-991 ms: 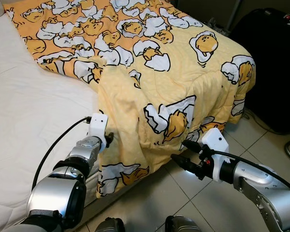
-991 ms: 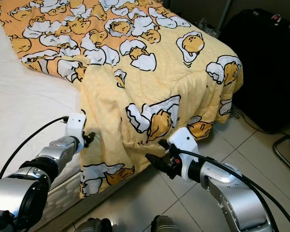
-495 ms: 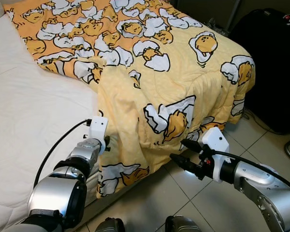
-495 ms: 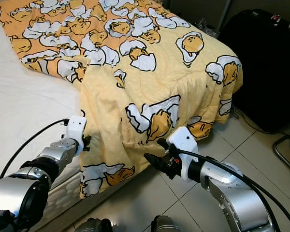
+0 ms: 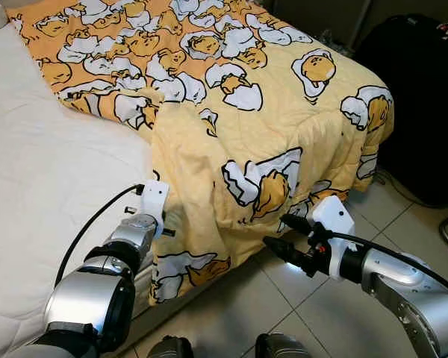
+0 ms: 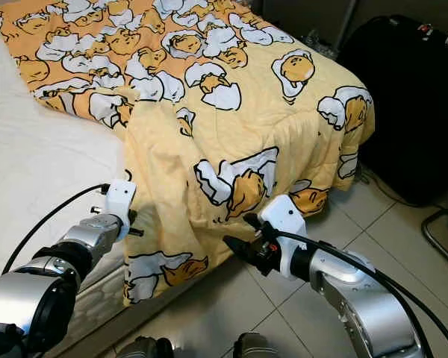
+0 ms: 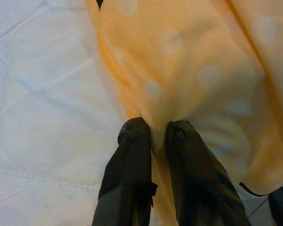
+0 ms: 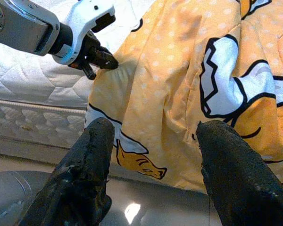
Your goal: Clean up the room
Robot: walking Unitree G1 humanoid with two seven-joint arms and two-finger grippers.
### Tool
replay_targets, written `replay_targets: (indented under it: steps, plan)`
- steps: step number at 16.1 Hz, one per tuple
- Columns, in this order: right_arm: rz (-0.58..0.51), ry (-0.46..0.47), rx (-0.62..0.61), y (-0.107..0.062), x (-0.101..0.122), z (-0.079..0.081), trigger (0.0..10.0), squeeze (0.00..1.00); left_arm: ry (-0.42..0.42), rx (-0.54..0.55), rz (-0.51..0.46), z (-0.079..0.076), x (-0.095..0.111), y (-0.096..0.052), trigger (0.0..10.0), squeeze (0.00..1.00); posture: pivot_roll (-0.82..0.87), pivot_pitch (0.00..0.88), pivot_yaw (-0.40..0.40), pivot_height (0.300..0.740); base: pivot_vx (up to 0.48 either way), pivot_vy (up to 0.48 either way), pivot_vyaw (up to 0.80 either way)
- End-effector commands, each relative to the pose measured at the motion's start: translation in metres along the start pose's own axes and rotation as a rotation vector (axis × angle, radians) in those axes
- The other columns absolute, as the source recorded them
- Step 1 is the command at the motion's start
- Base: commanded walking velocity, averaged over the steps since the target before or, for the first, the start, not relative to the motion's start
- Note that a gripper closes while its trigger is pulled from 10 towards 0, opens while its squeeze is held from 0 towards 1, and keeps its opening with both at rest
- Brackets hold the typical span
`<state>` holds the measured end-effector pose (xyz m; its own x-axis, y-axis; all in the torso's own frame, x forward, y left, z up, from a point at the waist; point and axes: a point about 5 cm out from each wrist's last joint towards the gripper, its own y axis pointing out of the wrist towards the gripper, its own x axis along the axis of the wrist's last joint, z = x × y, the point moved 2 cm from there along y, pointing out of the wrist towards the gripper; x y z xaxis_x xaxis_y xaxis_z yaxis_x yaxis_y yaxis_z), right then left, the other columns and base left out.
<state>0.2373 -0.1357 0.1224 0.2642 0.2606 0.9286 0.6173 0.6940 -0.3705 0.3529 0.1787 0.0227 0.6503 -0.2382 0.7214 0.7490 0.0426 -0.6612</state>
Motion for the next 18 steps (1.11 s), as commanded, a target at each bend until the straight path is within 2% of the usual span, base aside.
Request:
replay_targets:
  steps: [1, 9, 14, 15, 16, 18]
  plan:
    - [0.001, -0.007, 0.015, -0.001, 0.002, 0.004, 10.0, 0.0, -0.002, 0.0, 0.011, 0.0, 0.0, 0.0, 0.0, 0.0, -0.3, 0.116, 0.056, 0.74, 0.0, 0.0, 0.0]
    - [-0.012, -0.005, 0.002, 0.002, 0.004, -0.004, 10.0, 0.0, -0.018, -0.054, -0.044, -0.007, 0.006, 0.0, 0.0, 0.0, -0.27, 0.105, 0.06, 0.74, 0.0, 0.0, 0.0]
    - [-0.03, -0.009, -0.011, 0.007, 0.005, -0.009, 10.0, 0.0, -0.01, -0.087, -0.095, -0.008, 0.001, -0.001, 0.0, 0.0, -0.23, 0.075, 0.077, 0.74, 0.0, 0.0, 0.0]
    - [-0.03, -0.009, -0.012, 0.007, 0.005, -0.009, 10.0, 0.0, -0.004, -0.092, -0.101, -0.008, -0.001, -0.001, 0.0, 0.0, -0.23, 0.073, 0.076, 0.74, 0.0, 0.0, 0.0]
    - [-0.031, -0.008, -0.008, 0.008, 0.005, -0.009, 10.0, 0.0, 0.041, -0.109, -0.113, -0.007, -0.008, -0.002, 0.0, 0.0, -0.22, 0.072, 0.074, 0.74, 0.0, 0.0, 0.0]
    - [-0.03, -0.012, 0.003, 0.01, 0.005, -0.009, 10.0, 0.0, 0.089, -0.101, -0.124, 0.002, -0.019, -0.006, 0.0, 0.0, -0.21, 0.073, 0.068, 0.74, 0.0, 0.0, 0.0]
